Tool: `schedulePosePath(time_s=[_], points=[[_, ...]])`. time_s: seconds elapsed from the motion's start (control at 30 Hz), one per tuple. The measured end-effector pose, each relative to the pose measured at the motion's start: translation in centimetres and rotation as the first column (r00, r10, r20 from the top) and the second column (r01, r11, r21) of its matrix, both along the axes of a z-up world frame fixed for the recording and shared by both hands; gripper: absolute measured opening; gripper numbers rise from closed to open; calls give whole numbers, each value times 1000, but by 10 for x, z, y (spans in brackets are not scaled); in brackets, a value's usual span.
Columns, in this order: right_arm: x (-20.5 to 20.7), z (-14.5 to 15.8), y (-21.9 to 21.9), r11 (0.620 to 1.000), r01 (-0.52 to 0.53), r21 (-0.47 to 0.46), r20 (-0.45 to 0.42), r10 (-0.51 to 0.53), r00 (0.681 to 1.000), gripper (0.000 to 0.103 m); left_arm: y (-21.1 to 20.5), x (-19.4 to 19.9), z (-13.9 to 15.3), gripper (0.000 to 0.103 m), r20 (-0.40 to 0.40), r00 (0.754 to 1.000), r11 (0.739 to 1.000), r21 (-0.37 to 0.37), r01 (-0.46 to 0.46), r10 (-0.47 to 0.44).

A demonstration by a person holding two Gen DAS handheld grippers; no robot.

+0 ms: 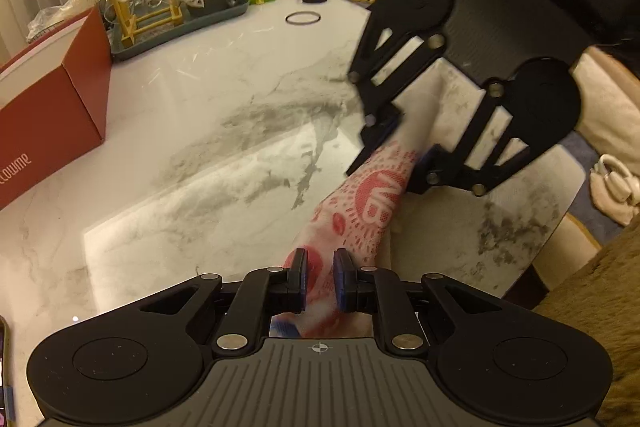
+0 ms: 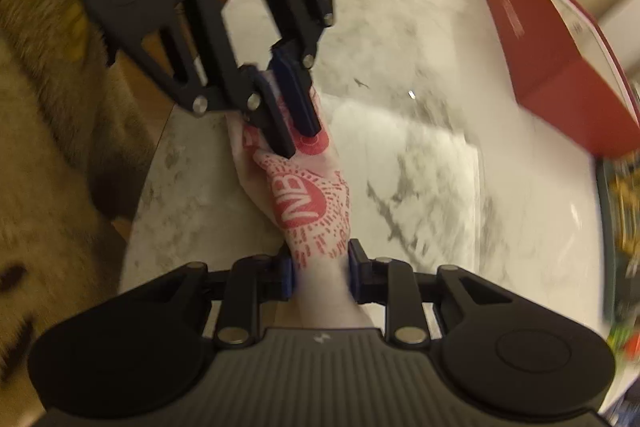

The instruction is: Fold shopping bag

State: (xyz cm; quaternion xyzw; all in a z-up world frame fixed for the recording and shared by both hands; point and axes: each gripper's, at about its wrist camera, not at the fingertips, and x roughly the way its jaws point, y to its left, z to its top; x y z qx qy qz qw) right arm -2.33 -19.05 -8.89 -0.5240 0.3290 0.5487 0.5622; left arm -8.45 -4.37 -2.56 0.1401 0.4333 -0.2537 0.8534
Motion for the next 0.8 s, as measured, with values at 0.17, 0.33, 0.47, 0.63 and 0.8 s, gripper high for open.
schedulePosePath(time_s=[0.17, 0.33, 0.47, 0.63, 0.8], points=[[20, -1, 11, 972, -236, -11, 11, 236, 972, 24, 10, 10, 5, 14, -3, 1000, 997, -80, -14, 14], [26, -14, 34, 927, -368, -78, 17, 370, 929, 24, 8, 29, -19, 14, -79, 997, 993, -110, -33, 25], [32, -18, 45, 935, -349, -64, 1, 350, 937, 26, 8, 32, -27, 13, -101, 995, 993, -120, -10, -2], [18, -10, 66, 968, -240, -73, -12, 240, 971, 37, -12, 28, -24, 13, -81, 994, 998, -6, 68, -68], [17, 18, 58, 984, 177, 28, -19, -176, 984, 55, -3, 32, -24, 13, -100, 994, 997, -70, 29, -36]])
